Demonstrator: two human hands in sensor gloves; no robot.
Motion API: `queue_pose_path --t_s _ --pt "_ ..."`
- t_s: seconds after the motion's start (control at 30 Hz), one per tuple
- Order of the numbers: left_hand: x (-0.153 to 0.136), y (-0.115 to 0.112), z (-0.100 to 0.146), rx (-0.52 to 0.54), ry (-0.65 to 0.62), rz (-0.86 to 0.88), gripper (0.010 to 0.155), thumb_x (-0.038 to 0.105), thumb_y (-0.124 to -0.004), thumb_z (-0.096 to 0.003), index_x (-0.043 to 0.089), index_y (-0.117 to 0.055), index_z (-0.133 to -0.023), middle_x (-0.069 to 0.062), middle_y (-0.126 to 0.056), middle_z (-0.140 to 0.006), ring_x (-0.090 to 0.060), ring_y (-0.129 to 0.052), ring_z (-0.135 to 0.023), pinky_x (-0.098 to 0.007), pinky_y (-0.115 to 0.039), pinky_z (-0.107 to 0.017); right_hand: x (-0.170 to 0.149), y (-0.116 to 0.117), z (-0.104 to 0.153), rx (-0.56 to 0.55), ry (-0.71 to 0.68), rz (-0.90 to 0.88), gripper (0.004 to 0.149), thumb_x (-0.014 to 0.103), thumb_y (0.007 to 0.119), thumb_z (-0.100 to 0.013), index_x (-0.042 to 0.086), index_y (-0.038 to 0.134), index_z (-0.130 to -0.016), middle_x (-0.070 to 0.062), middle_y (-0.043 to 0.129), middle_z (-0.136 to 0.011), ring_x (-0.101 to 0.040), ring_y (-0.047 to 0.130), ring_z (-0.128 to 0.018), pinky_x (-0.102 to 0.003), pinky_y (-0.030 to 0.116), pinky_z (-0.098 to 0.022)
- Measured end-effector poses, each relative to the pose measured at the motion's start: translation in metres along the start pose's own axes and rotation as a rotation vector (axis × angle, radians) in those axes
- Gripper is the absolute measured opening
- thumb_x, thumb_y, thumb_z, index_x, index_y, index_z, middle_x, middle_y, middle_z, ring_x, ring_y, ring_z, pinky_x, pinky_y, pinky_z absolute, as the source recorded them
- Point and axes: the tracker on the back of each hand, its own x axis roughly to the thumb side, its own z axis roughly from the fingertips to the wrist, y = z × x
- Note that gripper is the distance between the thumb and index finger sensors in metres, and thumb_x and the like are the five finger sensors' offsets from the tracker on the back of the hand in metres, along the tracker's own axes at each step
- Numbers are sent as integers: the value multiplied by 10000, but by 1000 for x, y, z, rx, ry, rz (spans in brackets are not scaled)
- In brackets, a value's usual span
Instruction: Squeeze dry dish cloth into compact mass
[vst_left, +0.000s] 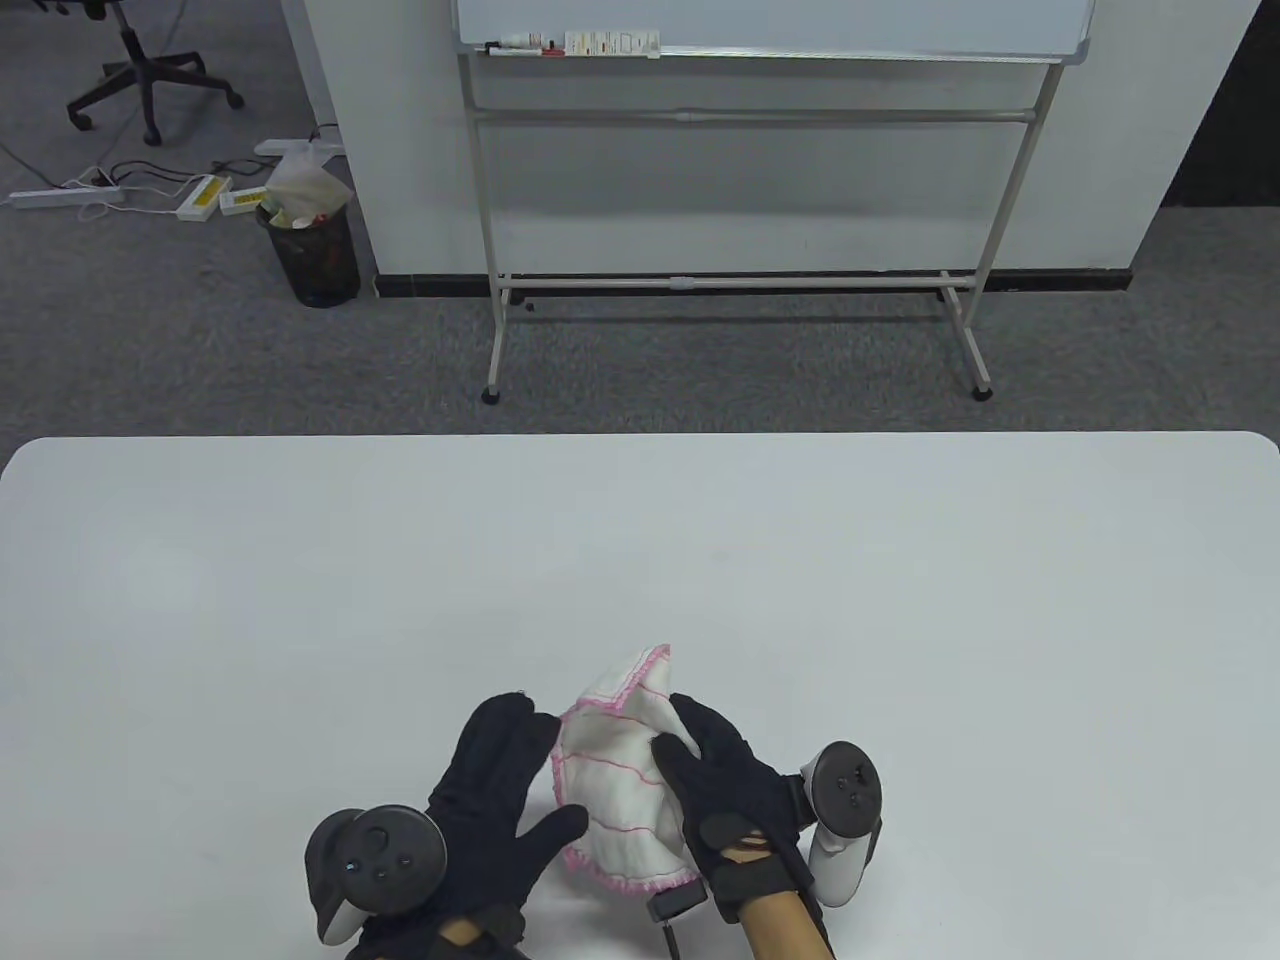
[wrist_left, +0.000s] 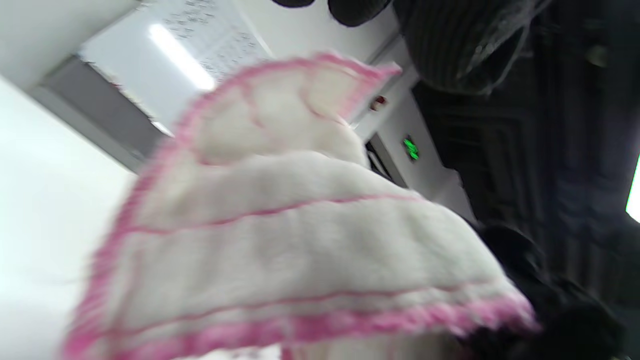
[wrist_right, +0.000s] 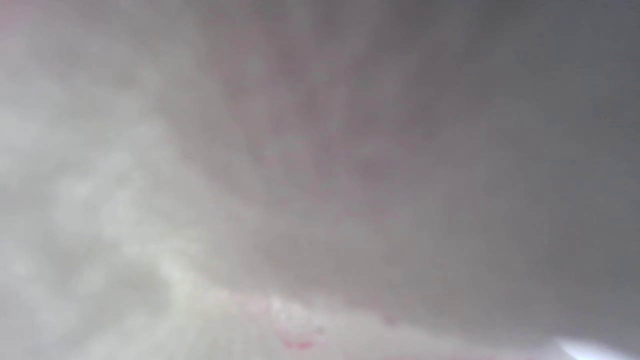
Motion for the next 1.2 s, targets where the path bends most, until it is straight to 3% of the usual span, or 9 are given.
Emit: queue_pose_path --t_s 0.2,0.33,0.47,0.63,0.8,0.97,1.03,1.1,1.2 --pt "9 -27 -7 -277 17 -213 1014 620 -852 -441 279 -124 -1059 -27 -13 -1137 -367 -81 -1085 -674 -283 -737 -1 23 1 236 21 -79 505 299 841 -493 78 688 -921 -175 875 -801 -379 1014 -540 -499 829 -327" --pt "-3 -28 -8 -283 62 -172 1111 609 -890 -420 243 -10 -991 -106 -9 -1111 -411 -227 -1091 -685 -367 -727 -5 33 1 378 50 -183 611 400 850 -492 38 651 -941 -200 858 -829 -410 1002 -620 -526 823 -381" --pt "-19 -24 -7 -224 90 -53 1115 570 -921 -414 198 -33 -976 -213 -373 -1090 -366 -777 -887 -577 -675 -632 -3 43 2 476 42 -260 739 455 849 -496 6 541 -996 -258 740 -926 -478 888 -785 -610 712 -545" --pt "-32 -16 -3 -151 174 85 998 503 -971 -401 150 -275 -1024 -198 -723 -904 -287 -971 -606 -502 -810 -477 3 49 3 482 0 -194 740 411 857 -497 19 501 -1014 -262 688 -958 -482 841 -838 -625 649 -611" --pt "-34 -13 -5 -125 213 126 888 474 -987 -390 151 -447 -1017 -193 -833 -788 -254 -1014 -477 -469 -856 -414 22 47 7 321 -166 42 701 396 874 -483 -17 581 -967 -267 786 -868 -462 948 -695 -608 734 -513" --pt "-39 -8 -2 -60 268 203 669 428 -962 -427 139 -638 -937 -141 -924 -661 -220 -1032 -349 -453 -880 -343 45 42 16 215 -390 359 690 419 898 -467 51 621 -981 -231 777 -905 -466 905 -738 -619 709 -525" --pt "-43 -6 0 -25 290 215 632 431 -947 -437 145 -658 -921 -137 -927 -663 -221 -1036 -354 -454 -881 -347 49 46 19 242 -418 447 765 447 917 -456 95 549 -1027 -230 658 -990 -490 785 -852 -643 643 -579" --pt "-46 -5 2 13 312 242 604 435 -938 -443 153 -676 -908 -133 -931 -683 -234 -1050 -385 -466 -881 -368 50 52 22 292 -426 568 873 481 945 -437 162 438 -1072 -208 422 -1090 -503 501 -1013 -678 482 -668" --pt "-48 -7 1 -9 303 338 593 455 -920 -455 160 -678 -909 -122 -936 -700 -242 -1063 -419 -476 -875 -400 46 63 23 372 -416 795 1028 548 964 -402 250 258 -1087 -149 160 -1120 -460 192 -1071 -680 279 -724"
